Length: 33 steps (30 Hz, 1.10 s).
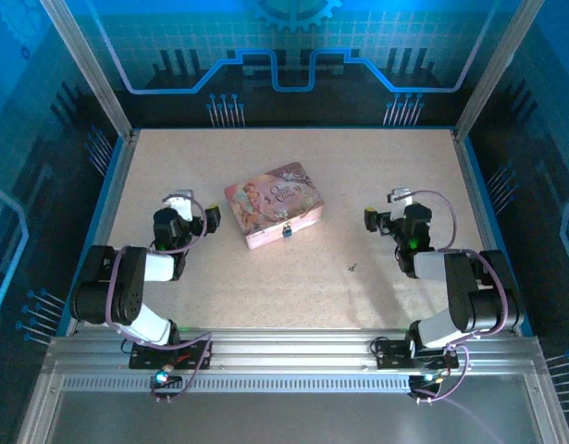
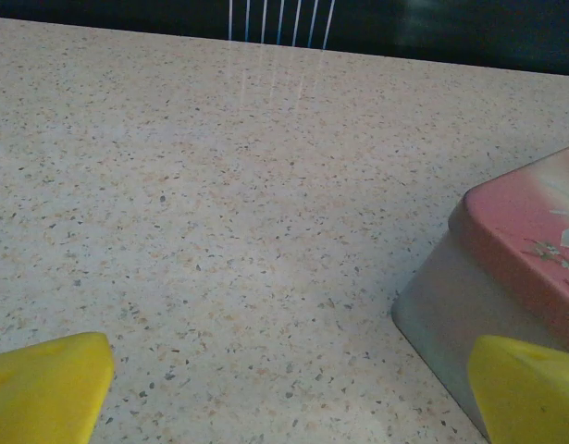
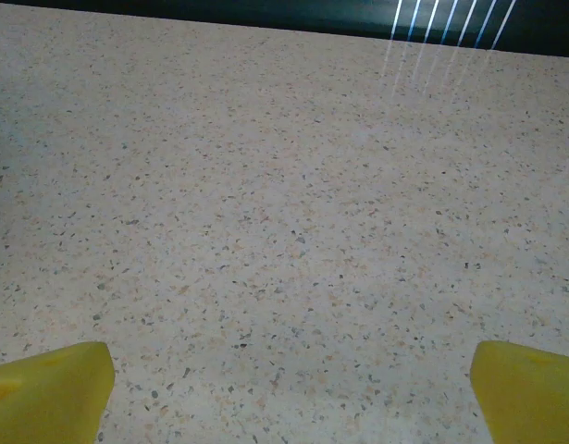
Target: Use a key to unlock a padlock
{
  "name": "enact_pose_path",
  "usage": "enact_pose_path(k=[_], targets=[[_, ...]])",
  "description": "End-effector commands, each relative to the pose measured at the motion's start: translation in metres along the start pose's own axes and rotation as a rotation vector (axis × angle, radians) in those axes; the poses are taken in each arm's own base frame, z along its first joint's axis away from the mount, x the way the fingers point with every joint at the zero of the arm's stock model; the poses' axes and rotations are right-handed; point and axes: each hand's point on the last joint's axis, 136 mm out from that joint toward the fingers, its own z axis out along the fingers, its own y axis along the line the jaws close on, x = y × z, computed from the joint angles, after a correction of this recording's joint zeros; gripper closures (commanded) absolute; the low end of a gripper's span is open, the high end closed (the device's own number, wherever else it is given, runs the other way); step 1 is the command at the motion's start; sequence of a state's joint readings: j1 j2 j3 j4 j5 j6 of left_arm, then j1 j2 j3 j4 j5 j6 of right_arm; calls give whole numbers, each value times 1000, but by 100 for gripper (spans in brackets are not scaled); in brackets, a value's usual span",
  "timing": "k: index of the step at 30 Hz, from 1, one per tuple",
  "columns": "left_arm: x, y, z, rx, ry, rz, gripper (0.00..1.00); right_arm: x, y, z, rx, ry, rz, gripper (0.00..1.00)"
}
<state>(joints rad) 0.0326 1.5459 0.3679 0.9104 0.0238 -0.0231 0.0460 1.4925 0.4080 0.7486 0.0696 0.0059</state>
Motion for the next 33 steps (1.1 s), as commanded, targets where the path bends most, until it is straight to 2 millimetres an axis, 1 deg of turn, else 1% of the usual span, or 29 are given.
enact_pose_path(k=[1,21,24,27,29,33], targets=[[-7,-4,3,19,-13,23,1,-9,5,4,-20,-17,-14,0],[-7,-4,3,19,-13,22,1,-9,5,4,-20,-17,-14,0],[-7,0,1,-2,-27,11,1,-9,5,4,-20,-19,-12,0],[-14,5,-9,-40,-80,1,1,-10,5,3,-20,-22,-11,0],[-21,10,-19,-76,-107,-12,1,-14,0,2,8,-18,2,0],[-43,13,-39,-112,-130,-27,1,-26,-8,-9,47,-12,19,0]])
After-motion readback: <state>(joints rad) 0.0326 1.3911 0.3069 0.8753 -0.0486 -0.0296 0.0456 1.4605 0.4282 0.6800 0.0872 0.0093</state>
